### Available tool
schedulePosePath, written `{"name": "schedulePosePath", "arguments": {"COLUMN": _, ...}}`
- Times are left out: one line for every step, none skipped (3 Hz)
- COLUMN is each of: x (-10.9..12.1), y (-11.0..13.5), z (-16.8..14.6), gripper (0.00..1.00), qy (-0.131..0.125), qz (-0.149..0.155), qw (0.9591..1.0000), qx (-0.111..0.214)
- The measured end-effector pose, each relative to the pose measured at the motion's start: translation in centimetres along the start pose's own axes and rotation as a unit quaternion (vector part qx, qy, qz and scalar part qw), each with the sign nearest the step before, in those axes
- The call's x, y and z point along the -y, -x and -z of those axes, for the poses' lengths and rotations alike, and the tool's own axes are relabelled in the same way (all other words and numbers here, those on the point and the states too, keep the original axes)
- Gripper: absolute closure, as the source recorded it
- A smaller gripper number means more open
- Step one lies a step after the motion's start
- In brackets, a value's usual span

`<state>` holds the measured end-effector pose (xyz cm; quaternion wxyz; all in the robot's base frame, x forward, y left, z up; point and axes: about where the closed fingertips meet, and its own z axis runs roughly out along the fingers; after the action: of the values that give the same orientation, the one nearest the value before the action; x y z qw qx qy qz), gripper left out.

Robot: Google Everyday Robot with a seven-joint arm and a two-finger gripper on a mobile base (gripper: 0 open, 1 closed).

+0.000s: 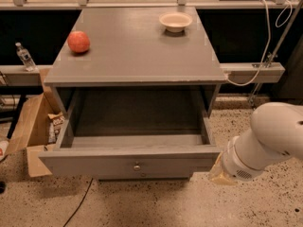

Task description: Close top drawer

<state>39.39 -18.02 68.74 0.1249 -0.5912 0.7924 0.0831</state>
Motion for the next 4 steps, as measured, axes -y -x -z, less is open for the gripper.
{"name": "schedulePosePath", "arguments": {"x": 0.2, "y": -0.3, "z": -4.6, "gripper": 0.95, "qy": 0.024, "qz": -0.009, "qw": 0.9996, "qx": 0.007}}
{"name": "schedulePosePath", "arguments": {"x": 0.2, "y": -0.4, "z": -5.4, "gripper": 1.00, "qy": 0.030, "qz": -0.012, "qw": 0.9994, "qx": 0.010}}
{"name": "schedulePosePath", "arguments": {"x": 0.2, "y": -0.4, "z": -5.5, "gripper": 1.00, "qy": 0.030, "qz": -0.011, "qw": 0.9995, "qx": 0.010}}
{"name": "schedulePosePath", "arguments": {"x": 1.9, "y": 0.0, "z": -7.5, "gripper": 1.00, "qy": 0.014, "qz": 0.006, "qw": 0.9997, "qx": 0.016}}
